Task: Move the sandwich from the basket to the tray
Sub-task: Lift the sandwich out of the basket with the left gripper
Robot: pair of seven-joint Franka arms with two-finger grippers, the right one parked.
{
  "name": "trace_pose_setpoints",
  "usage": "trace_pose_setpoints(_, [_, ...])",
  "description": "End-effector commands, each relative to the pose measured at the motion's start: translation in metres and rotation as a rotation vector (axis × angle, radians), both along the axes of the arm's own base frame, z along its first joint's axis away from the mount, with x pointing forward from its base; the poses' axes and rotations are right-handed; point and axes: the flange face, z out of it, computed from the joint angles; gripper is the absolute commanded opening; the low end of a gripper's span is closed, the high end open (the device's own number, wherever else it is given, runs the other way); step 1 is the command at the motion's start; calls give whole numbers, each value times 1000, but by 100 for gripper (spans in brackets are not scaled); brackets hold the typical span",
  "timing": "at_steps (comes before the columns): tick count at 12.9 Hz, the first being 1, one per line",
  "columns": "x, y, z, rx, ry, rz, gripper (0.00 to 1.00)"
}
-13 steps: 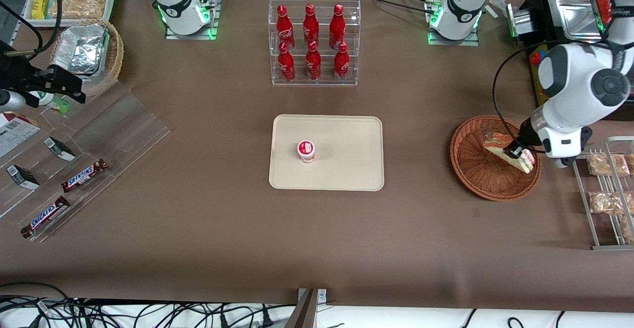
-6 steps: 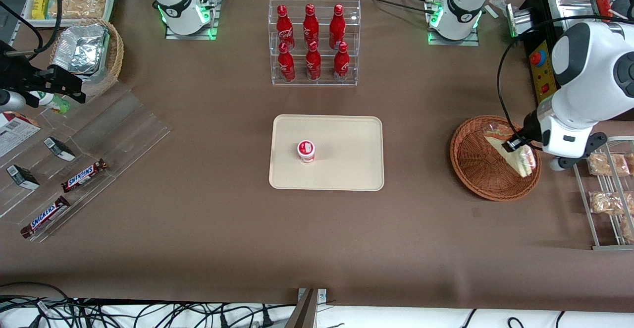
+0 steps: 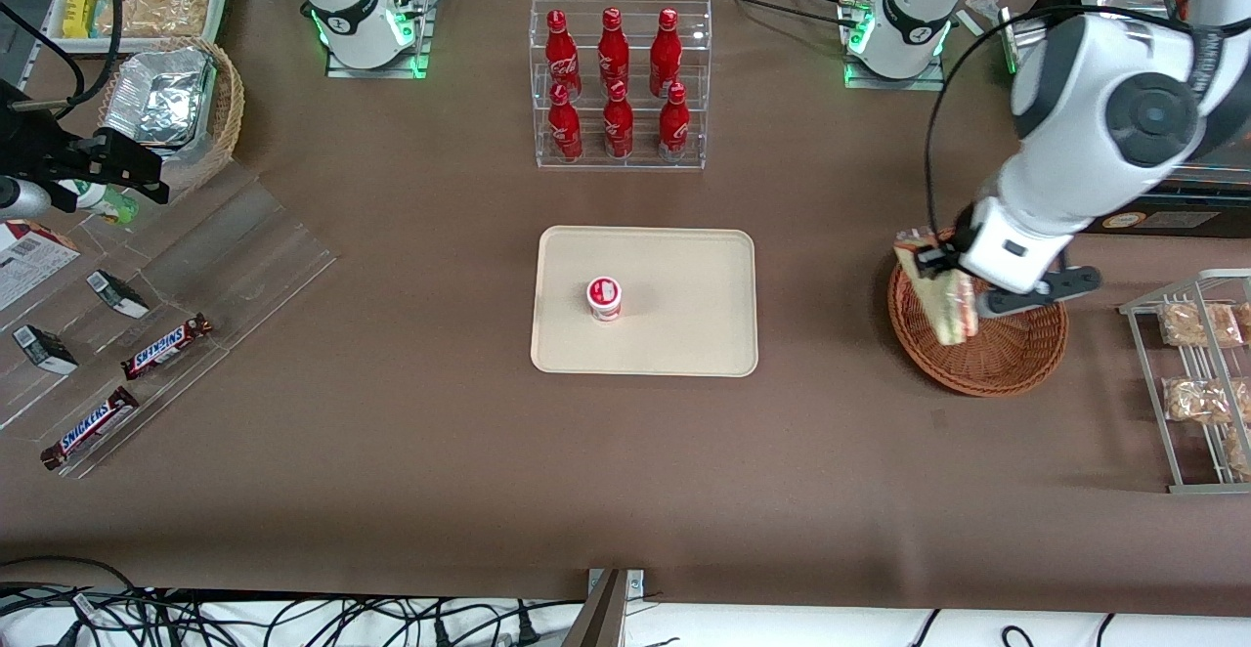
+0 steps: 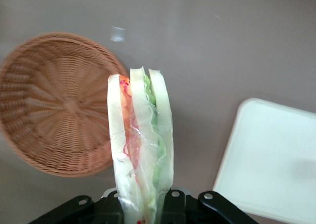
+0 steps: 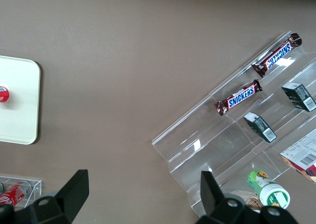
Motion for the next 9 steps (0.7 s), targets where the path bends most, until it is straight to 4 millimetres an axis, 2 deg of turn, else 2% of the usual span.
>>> trace_pose_setpoints(1, [-2, -49, -6, -20, 17, -121, 0])
trace_pose_setpoints(4, [-16, -100, -10, -35, 3, -210, 0])
trace_pose_setpoints(6, [-25, -138, -25, -57, -7, -274, 0])
trace_pose_setpoints(9, [-36, -180, -56, -35, -13, -372, 0])
